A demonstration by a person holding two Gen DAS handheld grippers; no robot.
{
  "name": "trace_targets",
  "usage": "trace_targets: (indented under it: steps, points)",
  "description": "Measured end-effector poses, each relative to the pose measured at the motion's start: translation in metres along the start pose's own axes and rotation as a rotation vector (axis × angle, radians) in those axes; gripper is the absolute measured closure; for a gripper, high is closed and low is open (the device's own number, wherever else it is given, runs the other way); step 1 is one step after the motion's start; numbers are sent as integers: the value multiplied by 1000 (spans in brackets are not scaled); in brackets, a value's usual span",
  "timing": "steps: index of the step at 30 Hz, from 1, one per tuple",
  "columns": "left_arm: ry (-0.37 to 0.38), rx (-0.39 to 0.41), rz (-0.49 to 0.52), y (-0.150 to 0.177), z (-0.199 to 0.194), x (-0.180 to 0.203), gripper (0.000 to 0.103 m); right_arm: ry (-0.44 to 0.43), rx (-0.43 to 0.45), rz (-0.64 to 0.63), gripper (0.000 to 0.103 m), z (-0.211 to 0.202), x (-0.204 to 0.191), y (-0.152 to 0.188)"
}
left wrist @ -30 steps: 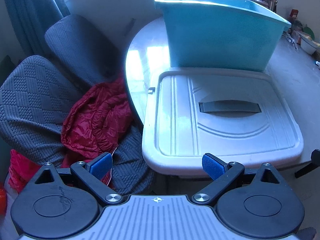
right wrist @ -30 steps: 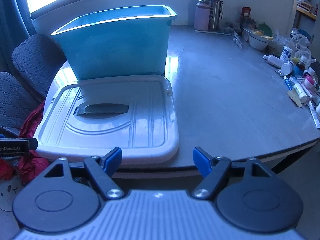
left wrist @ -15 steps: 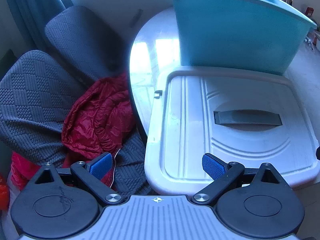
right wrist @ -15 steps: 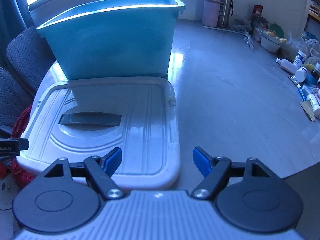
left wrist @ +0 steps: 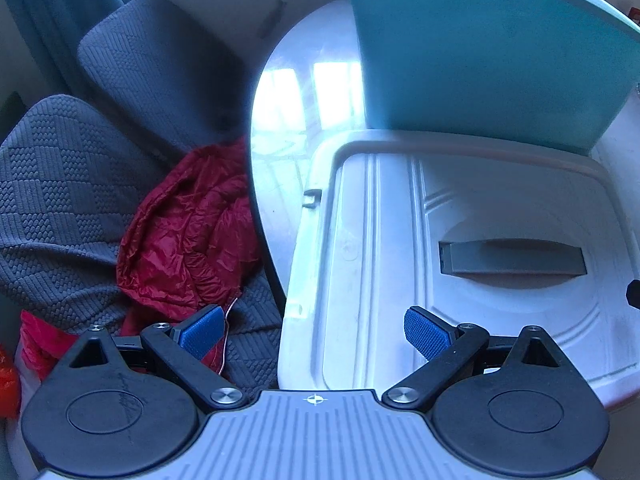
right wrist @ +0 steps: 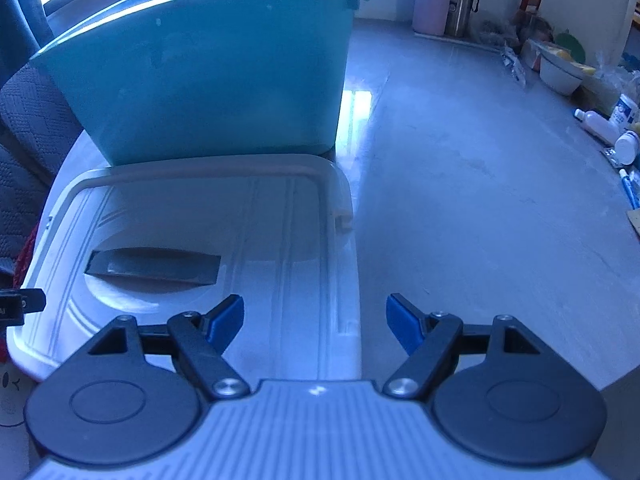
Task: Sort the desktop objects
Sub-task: 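Move both tools down toward the white lid lying before the teal bin, then close the right gripper on the lid rim while the left gripper grips the lid edge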
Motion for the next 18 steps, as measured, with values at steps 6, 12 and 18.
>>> trace_targets:
  steps: [6,12,18]
  points:
    - [-9,-14,-6,-6,8,3,5,-8,-25,-2,25,15,2,-7]
    - [-11,-38,-18,-9,19,4,5,-19,-49,-1,25,25,3,-10]
    - [5,-31,-38,-16,25,4,5,-30,-50,5,25,28,4,-13]
Point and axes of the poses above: each gripper's, at about its wrist camera, not at the fingertips, and z roughly the way its jaws point, x to its right, y to its underside, the point moved 2 cm from there along z, roughly the way its jaws point, and after that the axes turned 5 degrees about -z, right-handed, at the moved point
